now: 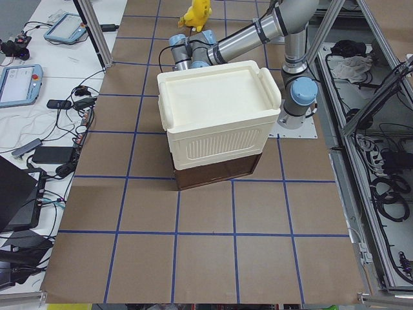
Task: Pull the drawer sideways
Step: 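Lower the left gripper around the white handle, then close the left gripper on the white handle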
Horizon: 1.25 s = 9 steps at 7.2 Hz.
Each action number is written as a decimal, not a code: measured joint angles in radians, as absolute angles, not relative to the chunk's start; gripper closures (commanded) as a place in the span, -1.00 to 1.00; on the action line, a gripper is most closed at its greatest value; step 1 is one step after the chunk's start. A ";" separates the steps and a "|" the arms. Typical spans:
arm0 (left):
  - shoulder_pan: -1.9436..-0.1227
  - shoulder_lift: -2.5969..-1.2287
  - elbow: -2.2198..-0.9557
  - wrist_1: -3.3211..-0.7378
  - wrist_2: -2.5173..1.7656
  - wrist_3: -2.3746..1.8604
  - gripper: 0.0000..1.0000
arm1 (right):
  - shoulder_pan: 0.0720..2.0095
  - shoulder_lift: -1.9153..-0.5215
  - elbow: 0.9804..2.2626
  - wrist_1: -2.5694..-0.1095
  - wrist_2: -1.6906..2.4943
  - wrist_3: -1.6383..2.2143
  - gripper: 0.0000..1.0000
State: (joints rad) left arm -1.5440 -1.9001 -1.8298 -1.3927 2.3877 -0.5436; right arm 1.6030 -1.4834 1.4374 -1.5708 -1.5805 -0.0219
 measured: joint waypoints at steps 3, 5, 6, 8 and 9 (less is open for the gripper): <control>-1.543 -1.898 -1.830 -1.399 2.381 -0.550 -0.44 | 1.603 -1.483 1.437 -1.571 -1.580 -0.022 -1.00; -1.543 -1.899 -1.830 -1.402 2.371 -0.561 -0.32 | 1.603 -1.483 1.437 -1.571 -1.580 -0.022 -1.00; -1.543 -1.898 -1.830 -1.410 2.367 -0.565 -0.27 | 1.603 -1.483 1.437 -1.571 -1.580 -0.022 -1.00; -1.539 -1.892 -1.831 -1.432 2.364 -0.568 -0.27 | 1.603 -1.483 1.437 -1.571 -1.580 -0.022 -1.00; -1.538 -1.891 -1.831 -1.439 2.364 -0.568 -0.21 | 1.603 -1.483 1.437 -1.571 -1.580 -0.022 -1.00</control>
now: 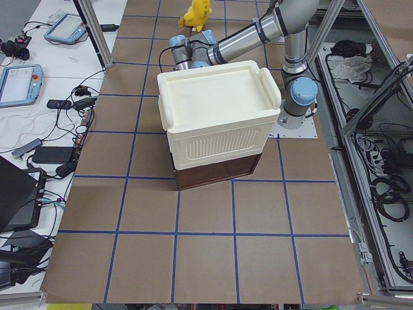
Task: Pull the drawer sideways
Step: 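Close the left gripper on the white handle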
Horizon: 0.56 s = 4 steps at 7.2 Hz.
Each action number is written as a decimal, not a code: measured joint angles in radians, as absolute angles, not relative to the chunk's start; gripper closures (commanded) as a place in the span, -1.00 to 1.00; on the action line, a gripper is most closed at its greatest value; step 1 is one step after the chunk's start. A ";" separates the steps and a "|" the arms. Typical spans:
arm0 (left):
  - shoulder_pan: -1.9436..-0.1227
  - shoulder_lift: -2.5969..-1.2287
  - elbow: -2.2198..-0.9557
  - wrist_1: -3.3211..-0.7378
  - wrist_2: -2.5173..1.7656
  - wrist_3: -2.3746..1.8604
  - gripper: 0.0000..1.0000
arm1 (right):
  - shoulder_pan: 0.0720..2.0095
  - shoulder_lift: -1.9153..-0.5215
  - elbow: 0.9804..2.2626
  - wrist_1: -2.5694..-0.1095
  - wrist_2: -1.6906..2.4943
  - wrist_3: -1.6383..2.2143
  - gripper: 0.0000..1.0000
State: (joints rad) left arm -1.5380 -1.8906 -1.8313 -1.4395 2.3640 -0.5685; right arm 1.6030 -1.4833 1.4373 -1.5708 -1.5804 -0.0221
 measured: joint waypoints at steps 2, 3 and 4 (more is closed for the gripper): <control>-1.537 -1.888 -1.832 -1.451 2.363 -0.569 -0.12 | 1.603 -1.483 1.437 -1.571 -1.581 -0.022 -1.00; -1.536 -1.888 -1.832 -1.453 2.363 -0.569 -0.12 | 1.603 -1.483 1.437 -1.571 -1.581 -0.022 -1.00; -1.536 -1.888 -1.832 -1.454 2.364 -0.569 -0.12 | 1.603 -1.483 1.437 -1.571 -1.581 -0.021 -1.00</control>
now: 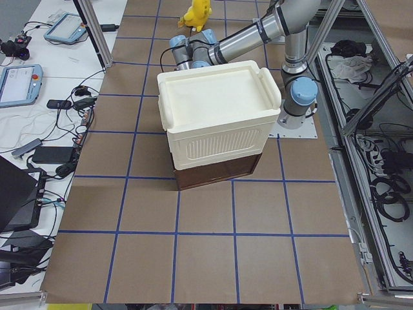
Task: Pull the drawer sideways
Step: 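Close the left gripper on the white handle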
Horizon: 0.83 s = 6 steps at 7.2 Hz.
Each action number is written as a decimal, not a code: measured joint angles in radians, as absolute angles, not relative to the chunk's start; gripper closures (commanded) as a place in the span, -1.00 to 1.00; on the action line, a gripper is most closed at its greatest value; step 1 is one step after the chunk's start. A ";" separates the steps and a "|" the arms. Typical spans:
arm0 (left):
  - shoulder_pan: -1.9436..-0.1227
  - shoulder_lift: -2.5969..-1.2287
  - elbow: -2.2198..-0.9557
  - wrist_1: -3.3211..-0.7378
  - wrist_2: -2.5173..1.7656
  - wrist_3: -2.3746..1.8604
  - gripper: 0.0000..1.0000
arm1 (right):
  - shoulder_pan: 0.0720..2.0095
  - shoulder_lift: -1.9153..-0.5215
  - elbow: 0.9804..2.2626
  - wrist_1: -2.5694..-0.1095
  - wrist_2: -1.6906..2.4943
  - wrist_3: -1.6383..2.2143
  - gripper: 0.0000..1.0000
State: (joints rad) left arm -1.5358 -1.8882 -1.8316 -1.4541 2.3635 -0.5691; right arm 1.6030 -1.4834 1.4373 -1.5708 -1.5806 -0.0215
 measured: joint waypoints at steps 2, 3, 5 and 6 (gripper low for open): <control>-1.533 -1.888 -1.832 -1.462 2.366 -0.568 -0.12 | 1.603 -1.483 1.437 -1.571 -1.581 -0.022 -1.00; -1.529 -1.887 -1.832 -1.467 2.367 -0.567 -0.12 | 1.603 -1.483 1.437 -1.571 -1.580 -0.022 -1.00; -1.523 -1.888 -1.832 -1.470 2.364 -0.568 0.25 | 1.603 -1.483 1.437 -1.571 -1.580 -0.022 -1.00; -1.522 -1.889 -1.831 -1.470 2.361 -0.569 0.47 | 1.603 -1.483 1.437 -1.571 -1.581 -0.022 -1.00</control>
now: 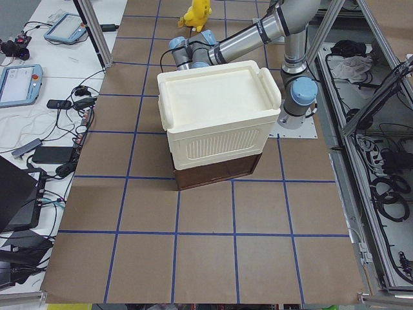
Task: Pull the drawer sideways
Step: 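Close the left gripper on the white handle, then pull the handle with the left gripper, sliding the drawer out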
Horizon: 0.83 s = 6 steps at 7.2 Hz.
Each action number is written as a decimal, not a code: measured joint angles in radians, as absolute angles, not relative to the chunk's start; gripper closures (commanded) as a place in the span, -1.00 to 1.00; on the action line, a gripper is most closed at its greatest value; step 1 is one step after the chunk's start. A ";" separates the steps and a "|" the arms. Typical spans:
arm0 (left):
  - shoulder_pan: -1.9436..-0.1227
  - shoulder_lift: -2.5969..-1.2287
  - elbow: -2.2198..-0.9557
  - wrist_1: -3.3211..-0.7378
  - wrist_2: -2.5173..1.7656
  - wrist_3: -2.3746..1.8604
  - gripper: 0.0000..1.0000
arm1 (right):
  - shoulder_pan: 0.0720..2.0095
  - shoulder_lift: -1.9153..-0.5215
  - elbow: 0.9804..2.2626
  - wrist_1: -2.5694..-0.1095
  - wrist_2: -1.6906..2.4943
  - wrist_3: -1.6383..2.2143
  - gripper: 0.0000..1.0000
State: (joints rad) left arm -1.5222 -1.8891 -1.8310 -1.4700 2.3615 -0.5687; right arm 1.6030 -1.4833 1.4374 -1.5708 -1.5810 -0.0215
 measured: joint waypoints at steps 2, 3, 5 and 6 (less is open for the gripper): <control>-1.522 -1.888 -1.830 -1.471 2.360 -0.569 0.52 | 1.603 -1.483 1.437 -1.571 -1.581 -0.021 -1.00; -1.522 -1.885 -1.827 -1.474 2.360 -0.569 0.53 | 1.603 -1.483 1.437 -1.571 -1.581 -0.021 -1.00; -1.522 -1.880 -1.819 -1.482 2.361 -0.568 0.53 | 1.603 -1.483 1.437 -1.571 -1.581 -0.021 -1.00; -1.522 -1.880 -1.817 -1.484 2.361 -0.568 0.53 | 1.603 -1.483 1.437 -1.571 -1.581 -0.021 -1.00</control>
State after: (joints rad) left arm -1.5218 -1.8799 -1.8167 -1.4840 2.3607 -0.5676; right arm 1.6030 -1.4833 1.4373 -1.5708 -1.5807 -0.0215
